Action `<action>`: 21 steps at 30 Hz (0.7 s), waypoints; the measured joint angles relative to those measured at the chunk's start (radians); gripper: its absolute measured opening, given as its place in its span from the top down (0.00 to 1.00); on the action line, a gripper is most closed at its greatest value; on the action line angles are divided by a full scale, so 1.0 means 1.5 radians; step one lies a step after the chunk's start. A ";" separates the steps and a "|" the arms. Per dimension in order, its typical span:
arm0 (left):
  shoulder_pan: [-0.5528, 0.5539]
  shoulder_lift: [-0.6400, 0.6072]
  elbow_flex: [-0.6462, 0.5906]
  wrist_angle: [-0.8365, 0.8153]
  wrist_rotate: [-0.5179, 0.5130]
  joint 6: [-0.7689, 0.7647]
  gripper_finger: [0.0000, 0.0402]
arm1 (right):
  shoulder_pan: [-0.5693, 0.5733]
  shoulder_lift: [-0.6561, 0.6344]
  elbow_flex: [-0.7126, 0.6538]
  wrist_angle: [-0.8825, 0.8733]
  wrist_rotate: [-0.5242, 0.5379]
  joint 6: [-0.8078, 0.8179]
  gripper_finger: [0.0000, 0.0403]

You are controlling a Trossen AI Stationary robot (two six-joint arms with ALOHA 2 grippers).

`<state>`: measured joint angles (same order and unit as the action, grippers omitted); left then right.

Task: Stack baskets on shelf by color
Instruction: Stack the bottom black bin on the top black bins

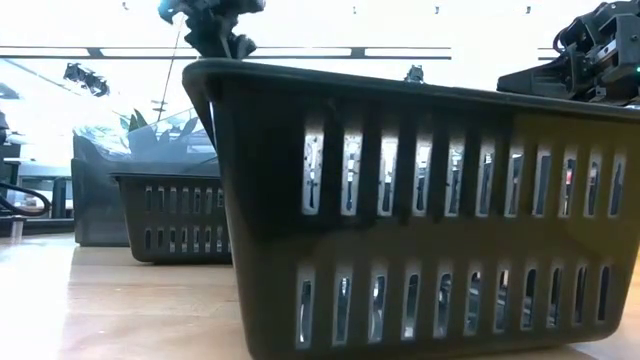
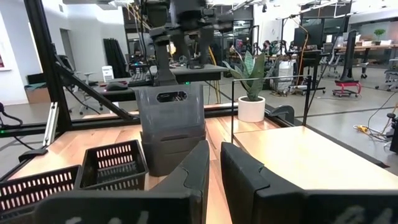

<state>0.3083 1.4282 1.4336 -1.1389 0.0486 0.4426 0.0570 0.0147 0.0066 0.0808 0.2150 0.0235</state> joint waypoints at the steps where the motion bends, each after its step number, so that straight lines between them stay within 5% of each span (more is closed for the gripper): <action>1: 0.013 0.001 -0.001 -0.018 0.000 -0.042 0.70 | 0.000 0.000 0.000 0.000 0.000 0.000 0.89; 7: 0.053 0.020 -0.001 -0.057 0.007 -0.169 0.62 | 0.000 0.000 0.000 0.000 0.000 0.000 0.89; 15: 0.027 0.021 -0.001 -0.061 0.022 -0.183 0.44 | 0.000 0.000 0.000 0.000 0.000 0.000 0.89; 21: 0.001 0.020 -0.073 0.009 0.004 -0.176 0.41 | 0.000 0.000 0.000 0.000 0.000 0.000 0.89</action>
<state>0.3094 1.4576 1.3241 -1.1254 0.0544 0.1788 0.0569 0.0147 0.0064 0.0807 0.2150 0.0235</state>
